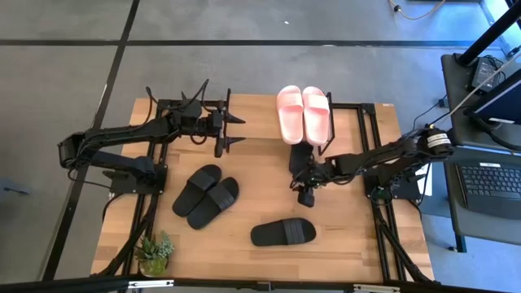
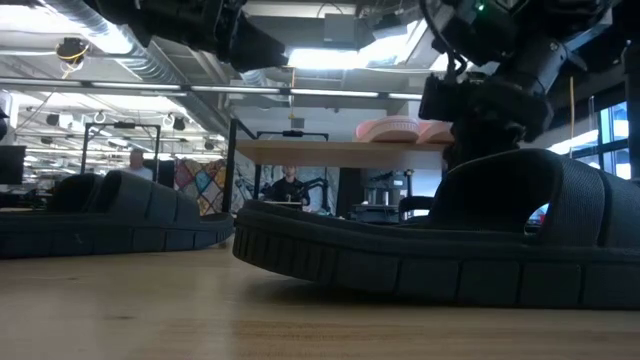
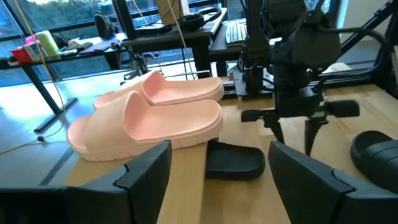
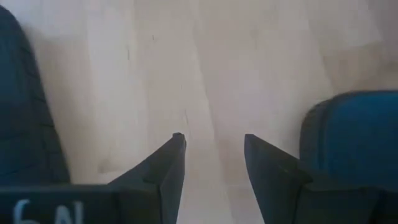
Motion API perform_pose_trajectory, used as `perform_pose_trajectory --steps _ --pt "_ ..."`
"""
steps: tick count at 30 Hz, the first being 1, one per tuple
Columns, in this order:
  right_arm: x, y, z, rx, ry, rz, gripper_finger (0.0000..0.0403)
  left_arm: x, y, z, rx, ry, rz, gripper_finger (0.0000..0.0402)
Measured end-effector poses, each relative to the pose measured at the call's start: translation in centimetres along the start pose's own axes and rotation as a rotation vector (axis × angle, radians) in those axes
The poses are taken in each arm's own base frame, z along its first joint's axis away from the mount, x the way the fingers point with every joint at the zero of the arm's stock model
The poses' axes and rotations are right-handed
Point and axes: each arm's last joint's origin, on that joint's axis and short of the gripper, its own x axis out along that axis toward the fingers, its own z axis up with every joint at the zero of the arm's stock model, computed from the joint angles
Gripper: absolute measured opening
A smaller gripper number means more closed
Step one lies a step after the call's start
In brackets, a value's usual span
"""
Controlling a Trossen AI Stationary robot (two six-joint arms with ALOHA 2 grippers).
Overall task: Pick and place slides into the shelf
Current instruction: Put the bottom black slide under the shelf
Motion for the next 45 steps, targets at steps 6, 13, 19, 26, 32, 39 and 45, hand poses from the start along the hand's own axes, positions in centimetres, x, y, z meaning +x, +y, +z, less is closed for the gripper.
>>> perform_pose_trajectory --steps 6,13,19,26,32,39,45 --pt "0.6 -0.9 -0.3 0.045 0.040 -0.051 0.0165 0.0 -0.1 0.0 -0.013 0.004 -0.004 0.0259" --pt "0.6 -2.2 0.0 0.080 0.022 -0.124 0.0165 0.0 -0.1 0.0 -0.014 0.006 -0.004 0.0259" --pt "0.5 -3.2 0.0 0.107 0.046 -0.153 0.0165 0.0 -0.1 0.0 -0.014 0.006 -0.004 0.0259" --pt "0.5 -4.1 -0.2 0.125 0.072 -0.193 0.0165 0.0 -0.1 0.0 -0.013 0.006 -0.004 0.0259" --pt "0.5 -4.4 -0.1 0.114 0.071 -0.201 0.0165 0.0 -0.1 0.0 -0.013 0.006 -0.004 0.0259" --pt "0.4 -4.5 -0.1 0.114 0.067 -0.217 0.0165 0.0 -0.1 0.0 -0.013 0.006 -0.004 0.0259" --pt "0.1 -4.3 0.1 0.109 0.051 -0.203 0.0165 0.0 -0.1 0.0 -0.013 0.005 -0.004 0.0259"
